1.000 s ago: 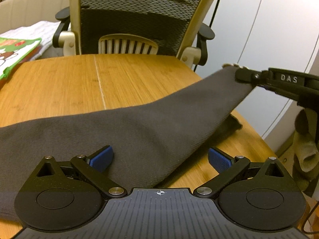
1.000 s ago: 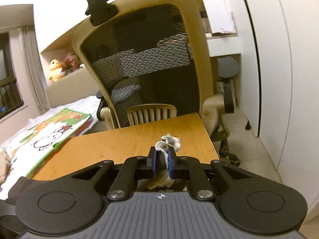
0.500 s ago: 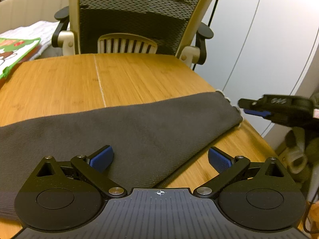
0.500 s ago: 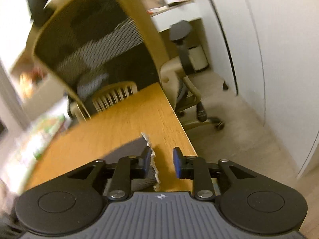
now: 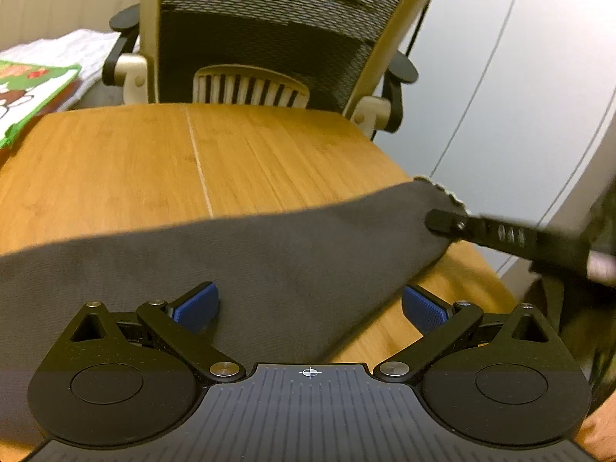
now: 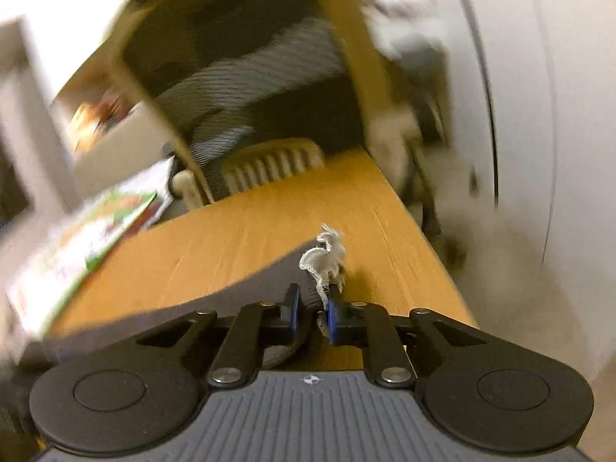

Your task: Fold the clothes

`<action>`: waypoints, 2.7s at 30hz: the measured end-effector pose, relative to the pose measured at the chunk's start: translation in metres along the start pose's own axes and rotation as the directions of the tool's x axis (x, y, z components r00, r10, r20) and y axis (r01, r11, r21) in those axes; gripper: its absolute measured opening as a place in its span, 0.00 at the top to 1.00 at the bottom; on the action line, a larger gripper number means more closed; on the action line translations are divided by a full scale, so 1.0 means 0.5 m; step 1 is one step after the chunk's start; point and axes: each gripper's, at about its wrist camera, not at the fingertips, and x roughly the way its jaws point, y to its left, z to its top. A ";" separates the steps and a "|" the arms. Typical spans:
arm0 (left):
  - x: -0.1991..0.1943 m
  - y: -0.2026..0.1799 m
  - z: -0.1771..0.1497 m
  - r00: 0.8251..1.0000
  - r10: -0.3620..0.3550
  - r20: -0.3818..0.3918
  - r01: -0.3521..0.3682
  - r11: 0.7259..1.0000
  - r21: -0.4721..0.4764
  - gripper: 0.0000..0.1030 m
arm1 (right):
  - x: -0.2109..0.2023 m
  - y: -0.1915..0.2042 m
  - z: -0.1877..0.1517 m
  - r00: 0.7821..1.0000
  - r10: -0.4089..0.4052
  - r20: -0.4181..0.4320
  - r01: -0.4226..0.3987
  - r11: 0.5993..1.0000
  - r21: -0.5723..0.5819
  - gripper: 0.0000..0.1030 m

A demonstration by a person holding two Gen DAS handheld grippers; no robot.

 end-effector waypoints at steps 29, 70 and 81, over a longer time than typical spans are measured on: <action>0.103 -0.025 0.069 0.998 -0.013 -0.062 0.012 1.000 -0.006 0.48 | -0.013 -0.061 -0.015 0.997 -0.025 -0.079 0.034 0.993 0.109 0.60; 0.075 0.003 0.059 0.994 0.109 0.005 -0.109 0.990 0.089 0.28 | 0.008 0.048 -0.026 0.970 0.204 -0.129 -0.191 0.976 0.107 0.51; 0.069 0.018 0.056 0.996 0.092 -0.003 -0.092 0.994 0.061 0.26 | 0.049 0.087 -0.042 0.967 0.211 -0.145 -0.198 0.975 0.096 0.58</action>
